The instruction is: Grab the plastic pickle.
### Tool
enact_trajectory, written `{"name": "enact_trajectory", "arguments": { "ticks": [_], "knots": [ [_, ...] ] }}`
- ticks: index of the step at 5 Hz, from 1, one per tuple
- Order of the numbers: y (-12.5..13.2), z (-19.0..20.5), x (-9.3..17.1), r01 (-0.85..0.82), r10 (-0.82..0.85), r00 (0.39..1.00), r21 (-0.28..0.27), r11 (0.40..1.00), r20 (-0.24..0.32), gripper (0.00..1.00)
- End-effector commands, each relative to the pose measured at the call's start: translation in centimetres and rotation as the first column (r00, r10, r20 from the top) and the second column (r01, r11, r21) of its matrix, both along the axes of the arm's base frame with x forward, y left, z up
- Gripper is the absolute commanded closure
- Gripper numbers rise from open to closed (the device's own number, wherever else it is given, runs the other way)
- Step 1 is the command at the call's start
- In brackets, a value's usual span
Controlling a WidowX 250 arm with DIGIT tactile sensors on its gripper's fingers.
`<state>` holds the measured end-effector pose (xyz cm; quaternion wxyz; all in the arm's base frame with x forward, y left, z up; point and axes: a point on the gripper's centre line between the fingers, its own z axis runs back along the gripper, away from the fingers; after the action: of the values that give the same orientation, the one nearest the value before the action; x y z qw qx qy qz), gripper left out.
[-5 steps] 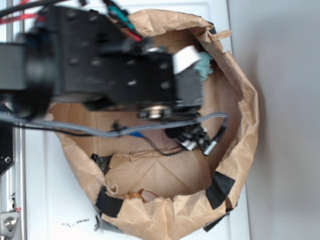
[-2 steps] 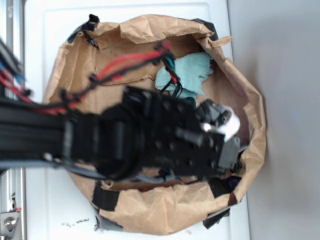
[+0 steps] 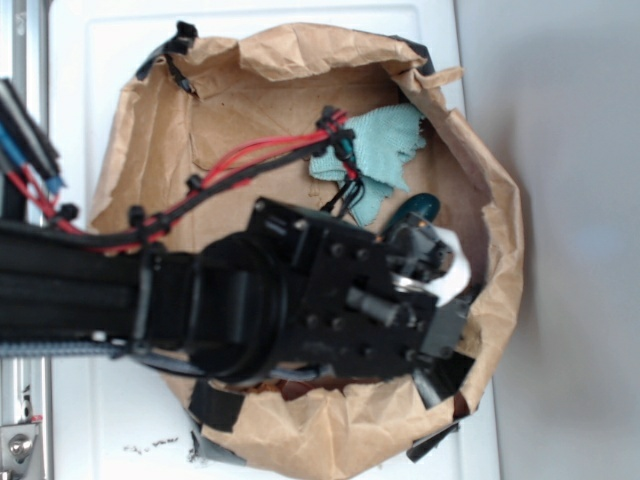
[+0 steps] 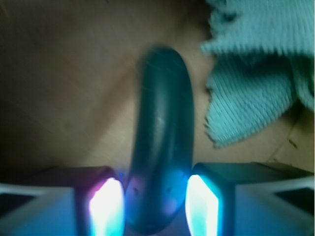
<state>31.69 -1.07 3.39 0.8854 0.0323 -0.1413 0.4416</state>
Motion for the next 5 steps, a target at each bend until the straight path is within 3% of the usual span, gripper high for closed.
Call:
{"name": "enact_trajectory", "arguments": {
  "ticks": [1,2,3,4,5],
  "knots": [
    [0.8,4.0,-1.2,0.057,-0.061,0.981,0.027,0.998,0.186,1.00],
    [1.4,6.2,-2.5,0.090,-0.082,0.973,-0.027,0.996,0.214,1.00],
    [2.7,9.5,-3.7,0.131,-0.098,0.971,-0.140,0.981,0.219,1.00],
    [3.7,11.3,-4.6,0.169,-0.127,0.969,-0.193,0.967,0.212,1.00],
    [3.5,12.8,-6.2,0.249,-0.208,0.950,-0.166,0.954,0.231,1.00]
  ]
}}
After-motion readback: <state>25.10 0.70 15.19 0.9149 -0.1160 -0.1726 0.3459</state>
